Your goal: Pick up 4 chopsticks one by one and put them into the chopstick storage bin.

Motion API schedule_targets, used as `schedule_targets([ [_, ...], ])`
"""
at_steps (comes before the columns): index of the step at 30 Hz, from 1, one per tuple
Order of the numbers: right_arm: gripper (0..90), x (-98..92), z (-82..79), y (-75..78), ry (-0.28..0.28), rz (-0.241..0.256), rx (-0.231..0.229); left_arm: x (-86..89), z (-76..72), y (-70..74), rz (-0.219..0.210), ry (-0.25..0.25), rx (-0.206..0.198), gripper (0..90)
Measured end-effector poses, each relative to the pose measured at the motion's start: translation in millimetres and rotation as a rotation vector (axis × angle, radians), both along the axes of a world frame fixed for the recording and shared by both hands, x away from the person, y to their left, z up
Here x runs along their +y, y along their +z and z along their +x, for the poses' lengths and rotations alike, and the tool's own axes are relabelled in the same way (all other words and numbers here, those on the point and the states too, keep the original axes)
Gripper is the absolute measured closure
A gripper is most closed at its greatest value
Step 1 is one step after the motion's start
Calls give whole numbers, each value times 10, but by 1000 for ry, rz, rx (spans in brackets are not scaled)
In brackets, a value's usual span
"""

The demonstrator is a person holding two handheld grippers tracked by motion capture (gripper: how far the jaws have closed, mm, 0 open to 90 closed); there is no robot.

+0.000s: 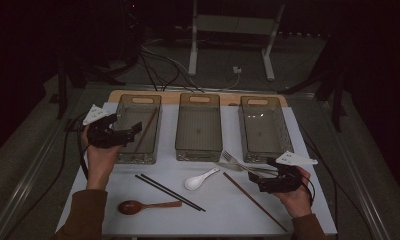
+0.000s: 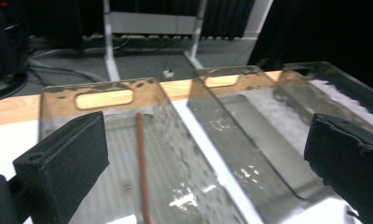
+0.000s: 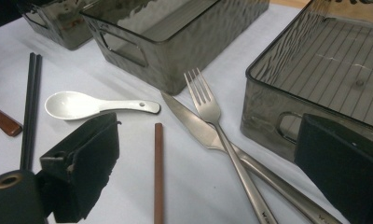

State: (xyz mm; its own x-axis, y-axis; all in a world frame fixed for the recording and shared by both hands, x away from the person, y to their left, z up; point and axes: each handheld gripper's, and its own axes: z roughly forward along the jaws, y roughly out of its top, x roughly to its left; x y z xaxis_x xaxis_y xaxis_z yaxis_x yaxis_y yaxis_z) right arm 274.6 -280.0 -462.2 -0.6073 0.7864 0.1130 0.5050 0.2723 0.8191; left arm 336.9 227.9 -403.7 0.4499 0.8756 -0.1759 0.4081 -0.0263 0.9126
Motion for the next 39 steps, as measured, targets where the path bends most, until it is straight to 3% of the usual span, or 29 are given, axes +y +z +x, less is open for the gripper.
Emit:
schedule_targets([
  [7, 69, 47, 14, -27, 20, -41, 27, -92, -296, -79, 12, -45, -42, 8],
  [15, 76, 105, 35, -74, 40, -91, 72, -134, -556, -204, 12, -57, -50, 8],
  [21, 114, 175, 26, -123, 62, -148, 109, -177, -688, -290, 33, -59, -50, 8],
  [26, 163, 255, 2, -174, 93, -200, 138, -162, -736, -332, 19, -58, -44, 8],
  [33, 367, 323, -40, -287, 113, -248, 159, -132, -758, -373, 10, -48, -31, 8],
  [39, 560, 370, -78, -382, 163, -264, 204, -137, -753, -385, 5, -46, -28, 8],
])
